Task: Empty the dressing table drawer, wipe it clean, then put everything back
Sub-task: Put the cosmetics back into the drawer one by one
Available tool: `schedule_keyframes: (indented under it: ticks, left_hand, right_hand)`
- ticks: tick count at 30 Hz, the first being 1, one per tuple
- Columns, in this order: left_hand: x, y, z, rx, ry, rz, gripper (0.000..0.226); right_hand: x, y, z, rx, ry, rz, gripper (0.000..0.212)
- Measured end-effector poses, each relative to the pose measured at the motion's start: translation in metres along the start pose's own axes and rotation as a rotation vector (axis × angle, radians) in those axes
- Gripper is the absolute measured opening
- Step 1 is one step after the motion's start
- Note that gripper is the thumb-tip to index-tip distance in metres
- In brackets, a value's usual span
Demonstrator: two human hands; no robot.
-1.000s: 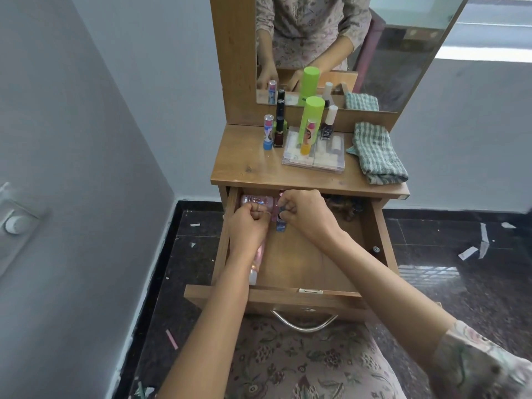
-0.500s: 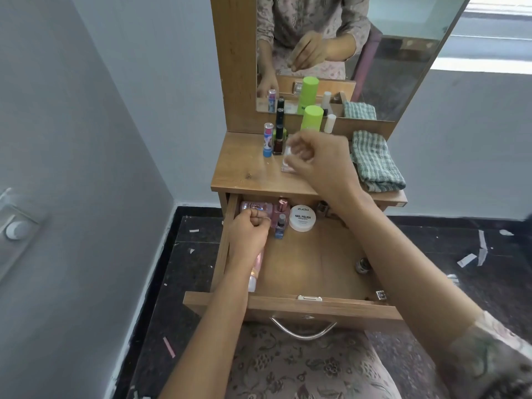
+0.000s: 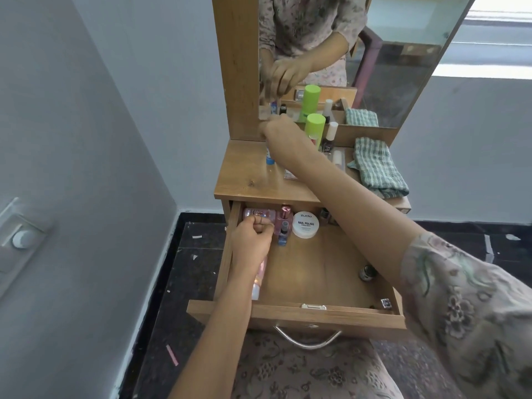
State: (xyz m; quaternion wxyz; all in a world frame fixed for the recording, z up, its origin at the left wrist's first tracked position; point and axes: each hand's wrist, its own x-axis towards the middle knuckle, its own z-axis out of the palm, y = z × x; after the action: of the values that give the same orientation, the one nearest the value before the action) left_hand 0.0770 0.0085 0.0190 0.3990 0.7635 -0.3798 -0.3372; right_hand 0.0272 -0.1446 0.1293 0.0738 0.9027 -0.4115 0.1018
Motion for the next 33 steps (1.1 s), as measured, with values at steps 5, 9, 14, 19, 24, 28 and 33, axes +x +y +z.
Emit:
schedule_keyframes:
  ticks: [5,9,14,19,24,28,33]
  left_hand:
    - [0.000,-0.001,0.000,0.011,0.007,0.001,0.014]
    - [-0.003,0.003,-0.002,-0.003,0.002,0.018,0.015]
    - [-0.004,0.005,-0.001,-0.012,-0.006,0.020,0.015]
    - [-0.006,0.007,-0.001,-0.014,-0.032,0.024,0.015]
    - [-0.008,0.006,0.000,0.016,-0.068,0.039,0.010]
    - [-0.007,0.004,0.000,0.032,-0.060,0.035,0.010]
    - [-0.005,0.004,0.001,0.049,-0.033,0.030,0.010]
  right_hand:
    - [-0.015,0.001,-0.022,0.237,0.072,0.088,0.024]
    - [-0.068,0.014,-0.072,0.669,0.239,0.286,0.012]
    - [-0.155,0.033,-0.087,0.922,0.228,0.463,0.011]
    - [-0.208,0.037,-0.042,0.949,0.043,0.683,0.012]
    - [-0.212,0.037,0.018,0.806,0.046,0.767,0.012]
    - [-0.205,0.033,0.044,0.763,0.056,0.743,0.017]
    - [-0.187,0.024,0.063,0.679,0.021,0.562,0.025]
